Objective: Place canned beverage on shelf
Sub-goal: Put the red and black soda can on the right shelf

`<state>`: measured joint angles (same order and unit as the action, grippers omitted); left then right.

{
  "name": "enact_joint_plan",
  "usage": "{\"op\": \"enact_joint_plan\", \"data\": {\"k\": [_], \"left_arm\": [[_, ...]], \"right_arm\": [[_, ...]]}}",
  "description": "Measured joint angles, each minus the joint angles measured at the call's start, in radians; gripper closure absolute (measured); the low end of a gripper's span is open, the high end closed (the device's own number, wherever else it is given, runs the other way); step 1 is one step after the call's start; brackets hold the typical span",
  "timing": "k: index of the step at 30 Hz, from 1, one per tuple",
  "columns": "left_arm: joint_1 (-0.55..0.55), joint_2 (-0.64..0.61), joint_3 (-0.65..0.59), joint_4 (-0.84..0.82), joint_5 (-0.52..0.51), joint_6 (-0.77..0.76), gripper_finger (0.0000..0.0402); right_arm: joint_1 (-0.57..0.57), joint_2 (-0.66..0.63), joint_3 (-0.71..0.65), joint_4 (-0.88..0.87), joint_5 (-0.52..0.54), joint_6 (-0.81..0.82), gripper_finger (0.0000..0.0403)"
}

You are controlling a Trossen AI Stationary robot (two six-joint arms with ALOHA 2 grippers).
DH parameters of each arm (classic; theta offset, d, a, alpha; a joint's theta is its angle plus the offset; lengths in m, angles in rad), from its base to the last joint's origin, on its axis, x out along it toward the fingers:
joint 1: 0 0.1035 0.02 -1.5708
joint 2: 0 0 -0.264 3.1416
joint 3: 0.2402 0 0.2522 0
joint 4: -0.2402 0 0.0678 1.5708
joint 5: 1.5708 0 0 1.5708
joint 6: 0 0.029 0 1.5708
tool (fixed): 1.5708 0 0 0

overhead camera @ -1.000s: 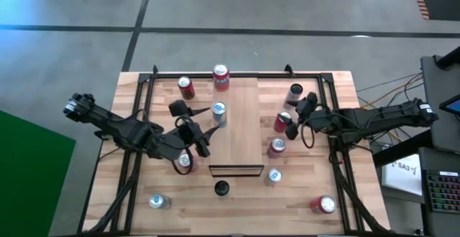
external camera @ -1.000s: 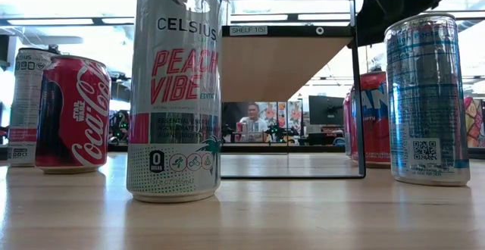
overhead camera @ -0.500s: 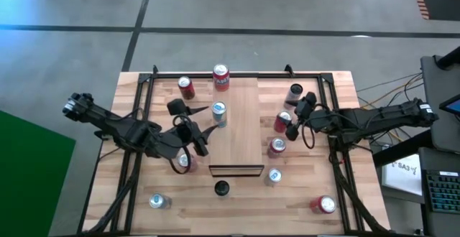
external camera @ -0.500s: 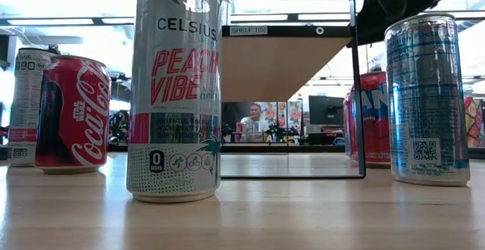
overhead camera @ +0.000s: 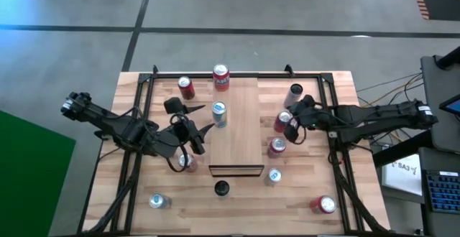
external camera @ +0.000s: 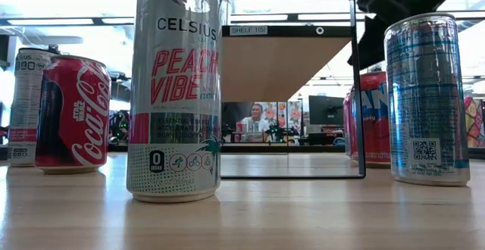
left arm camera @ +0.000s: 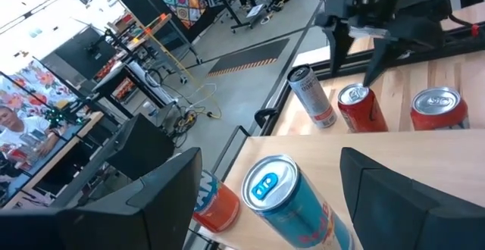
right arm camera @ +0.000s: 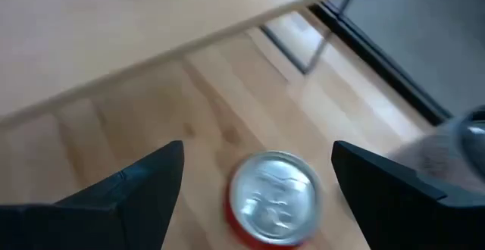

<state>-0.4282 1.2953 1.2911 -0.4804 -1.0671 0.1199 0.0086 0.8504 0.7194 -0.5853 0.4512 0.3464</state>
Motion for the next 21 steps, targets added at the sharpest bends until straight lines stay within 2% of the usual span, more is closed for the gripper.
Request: {"op": "enact_joint_plan", "data": {"k": [9, 21], "left_arm": [[0.001, -0.01, -0.055, 0.005, 0.003, -0.043, 0.0122], [0.007, -0.084, -0.133, 0.017, 0.0, -0.096, 0.0122]], "right_arm": [[-0.003, 0.043, 0.039, -0.098, -0.049, -0.039, 0.0078], [-0.024, 0.036, 0.029, -0.113, -0.067, -0.214, 0.0078]]}}
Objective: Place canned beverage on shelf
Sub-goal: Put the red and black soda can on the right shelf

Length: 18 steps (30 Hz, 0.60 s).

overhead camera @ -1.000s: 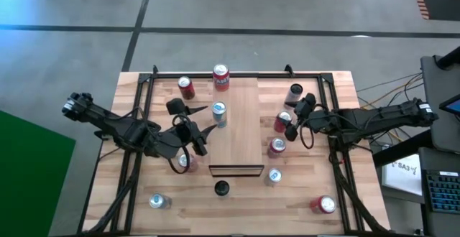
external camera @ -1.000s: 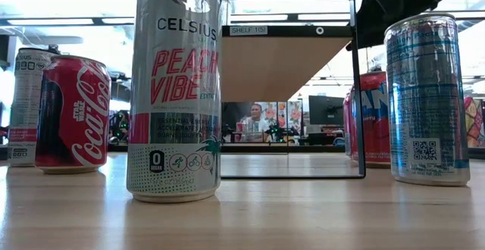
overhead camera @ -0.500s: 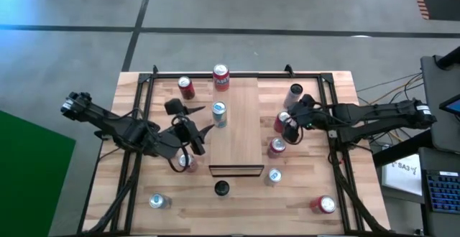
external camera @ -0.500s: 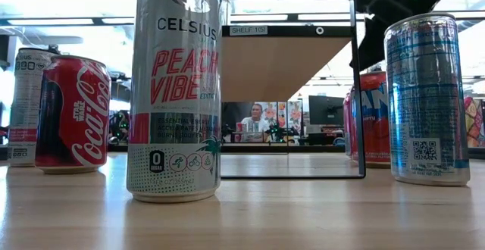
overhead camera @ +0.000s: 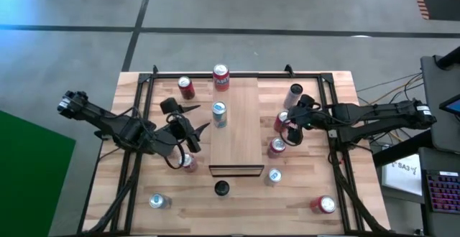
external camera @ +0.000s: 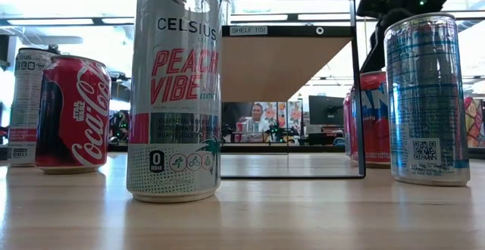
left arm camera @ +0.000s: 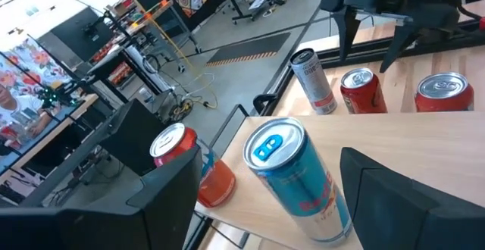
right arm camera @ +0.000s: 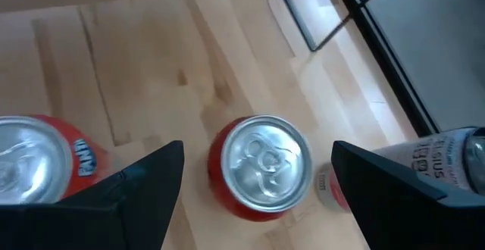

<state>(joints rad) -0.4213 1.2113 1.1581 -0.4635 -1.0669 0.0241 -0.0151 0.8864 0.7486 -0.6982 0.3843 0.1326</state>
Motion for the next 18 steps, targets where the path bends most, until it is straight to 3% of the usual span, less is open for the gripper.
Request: {"op": "enact_joint_plan", "data": {"k": [4, 18], "left_arm": [[0.0, -0.024, -0.031, 0.005, -0.051, -0.016, 0.0122], [0.0, -0.042, -0.051, 0.007, -0.057, -0.017, 0.0122]], "right_arm": [[-0.028, 0.0, 0.0, 0.0, 0.0, -0.002, 0.0078], [-0.106, 0.049, -0.004, 0.035, -0.1, 0.03, 0.0078]]}}
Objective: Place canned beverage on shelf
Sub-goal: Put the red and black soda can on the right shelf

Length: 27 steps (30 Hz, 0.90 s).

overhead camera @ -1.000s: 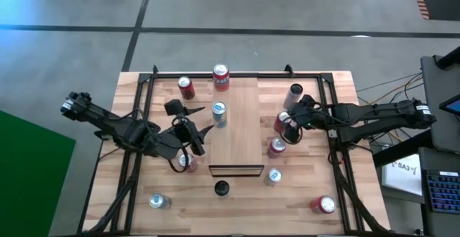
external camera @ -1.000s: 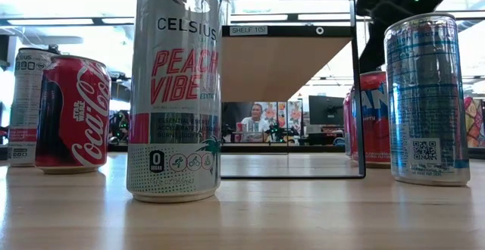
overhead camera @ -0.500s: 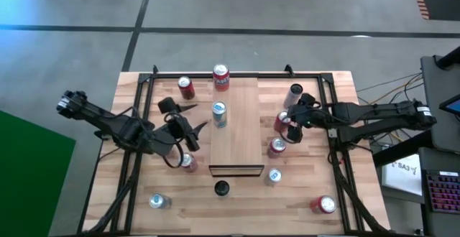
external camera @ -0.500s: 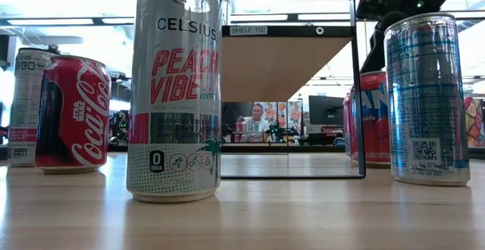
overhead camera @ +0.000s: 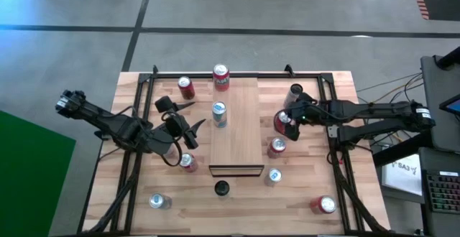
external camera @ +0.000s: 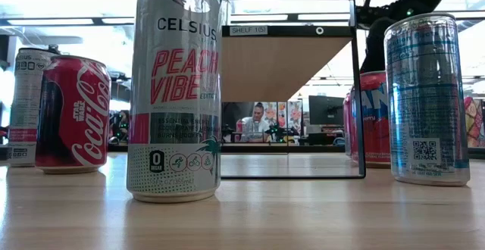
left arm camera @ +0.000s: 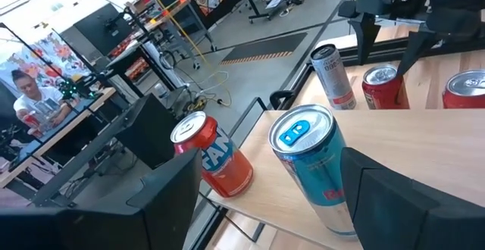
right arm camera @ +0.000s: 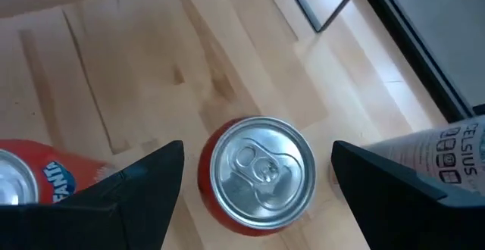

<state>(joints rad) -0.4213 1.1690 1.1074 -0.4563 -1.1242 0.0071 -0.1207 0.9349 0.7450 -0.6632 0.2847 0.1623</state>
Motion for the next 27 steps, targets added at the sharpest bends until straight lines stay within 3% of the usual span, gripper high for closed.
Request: {"op": "enact_joint_plan", "data": {"k": [27], "left_arm": [[0.0, 0.0, -0.007, -0.001, 0.0, 0.002, 0.0122]], "right_arm": [[-0.042, 0.149, 0.0, -0.003, -0.03, 0.038, 0.0078]]}}
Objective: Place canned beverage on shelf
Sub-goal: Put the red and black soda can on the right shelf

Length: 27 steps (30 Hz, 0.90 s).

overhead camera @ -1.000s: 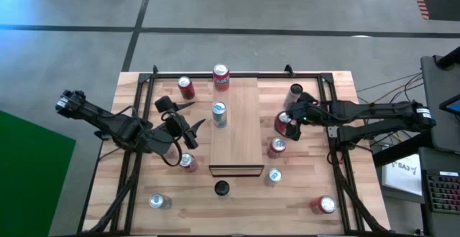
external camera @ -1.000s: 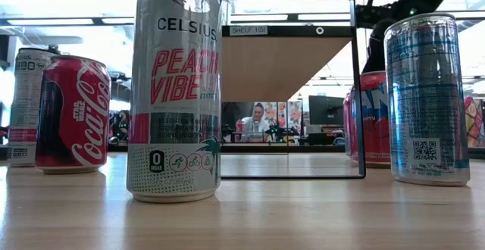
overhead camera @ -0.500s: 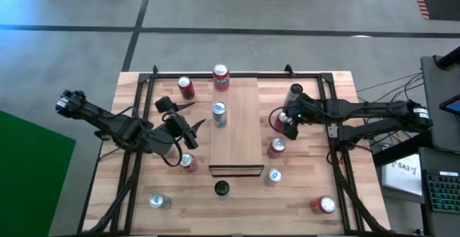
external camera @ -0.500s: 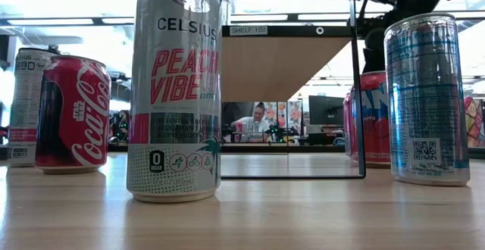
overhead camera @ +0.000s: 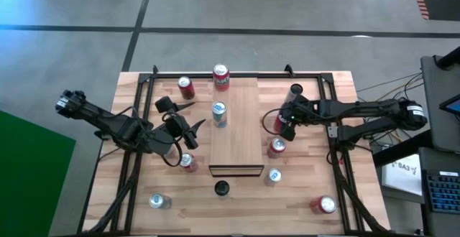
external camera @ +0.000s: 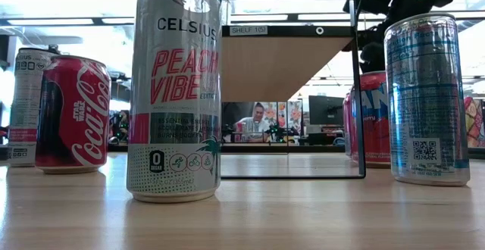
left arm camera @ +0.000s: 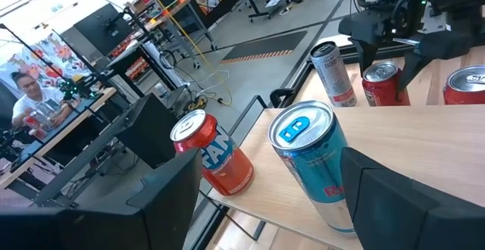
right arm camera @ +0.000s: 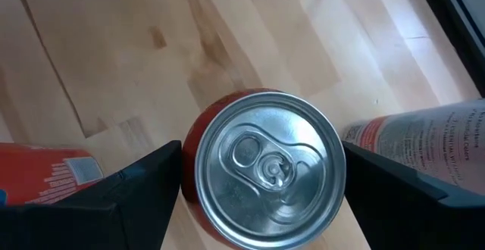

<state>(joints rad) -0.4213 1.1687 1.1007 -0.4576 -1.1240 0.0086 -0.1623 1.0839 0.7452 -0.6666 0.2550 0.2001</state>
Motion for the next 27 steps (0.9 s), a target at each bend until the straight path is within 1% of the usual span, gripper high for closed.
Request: {"op": "enact_joint_plan", "data": {"k": [6, 8, 12, 21, 27], "left_arm": [[0.0, 0.0, 0.0, 0.0, 0.0, 0.0, 0.0122], [0.0, 0.0, 0.0, 0.0, 0.0, 0.0, 0.0122], [0.0, 0.0, 0.0, 0.0, 0.0, 0.0, 0.0122], [0.0, 0.0, 0.0, 0.001, 0.0, -0.002, 0.0122], [0.0, 0.0, 0.0, 0.001, 0.0, -0.009, 0.0122]], "right_arm": [[0.0, -0.003, 0.0, -0.001, -0.001, 0.005, 0.008], [-0.001, -0.003, 0.0, -0.001, 0.0, 0.009, 0.0089], [-0.002, -0.002, 0.0, -0.001, 0.0, 0.009, 0.0121], [-0.002, -0.019, 0.003, -0.012, -0.001, 0.025, 0.0122], [-0.002, -0.024, 0.088, -0.065, 0.0, 0.013, 0.0122]]}}
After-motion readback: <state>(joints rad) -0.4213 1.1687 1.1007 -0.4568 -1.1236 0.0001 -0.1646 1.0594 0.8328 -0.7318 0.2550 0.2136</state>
